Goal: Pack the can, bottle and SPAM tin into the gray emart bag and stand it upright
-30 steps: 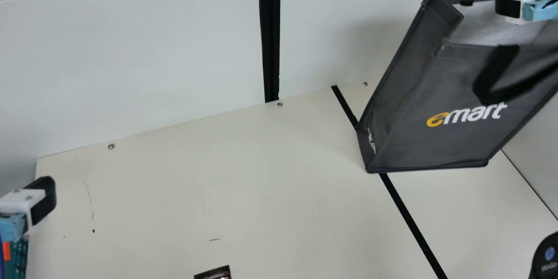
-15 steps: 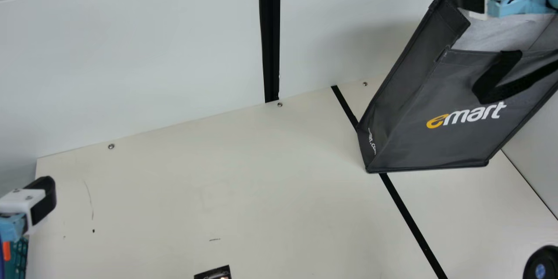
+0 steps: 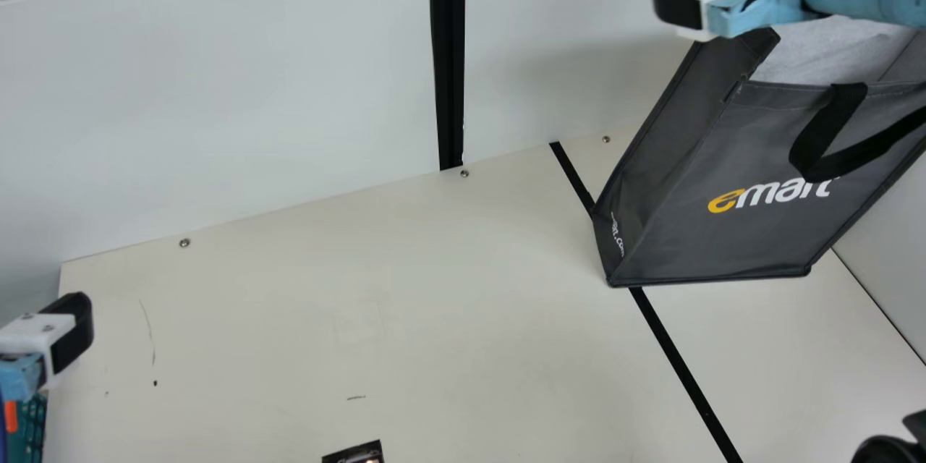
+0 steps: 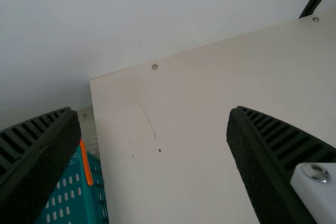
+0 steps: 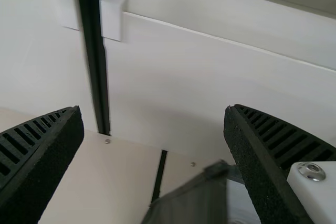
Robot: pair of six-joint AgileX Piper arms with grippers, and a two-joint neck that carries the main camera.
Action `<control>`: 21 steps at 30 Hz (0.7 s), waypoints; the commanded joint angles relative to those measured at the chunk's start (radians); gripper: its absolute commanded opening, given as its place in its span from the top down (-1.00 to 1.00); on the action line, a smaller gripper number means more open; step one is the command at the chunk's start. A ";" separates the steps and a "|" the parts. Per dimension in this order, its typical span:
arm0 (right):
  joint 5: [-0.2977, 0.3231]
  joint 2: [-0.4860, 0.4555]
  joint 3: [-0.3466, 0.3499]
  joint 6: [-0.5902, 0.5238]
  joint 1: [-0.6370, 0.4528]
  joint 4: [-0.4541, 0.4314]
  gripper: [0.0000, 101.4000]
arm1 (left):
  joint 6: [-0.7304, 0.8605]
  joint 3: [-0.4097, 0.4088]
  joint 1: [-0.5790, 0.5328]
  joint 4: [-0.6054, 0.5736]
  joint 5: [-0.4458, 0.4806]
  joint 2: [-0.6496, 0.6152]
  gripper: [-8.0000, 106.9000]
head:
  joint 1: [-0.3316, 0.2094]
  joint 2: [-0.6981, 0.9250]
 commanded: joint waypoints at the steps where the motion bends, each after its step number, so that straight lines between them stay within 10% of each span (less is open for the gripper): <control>1: 0.001 -0.005 0.010 0.014 0.044 0.008 -0.87 | 0.000 0.000 0.000 0.000 0.000 0.000 -0.71 | -0.023 -0.002; 21: 0.001 -0.039 0.110 0.193 0.294 0.083 -0.87 | 0.000 0.000 0.000 0.000 0.000 0.000 -0.71 | -0.023 -0.002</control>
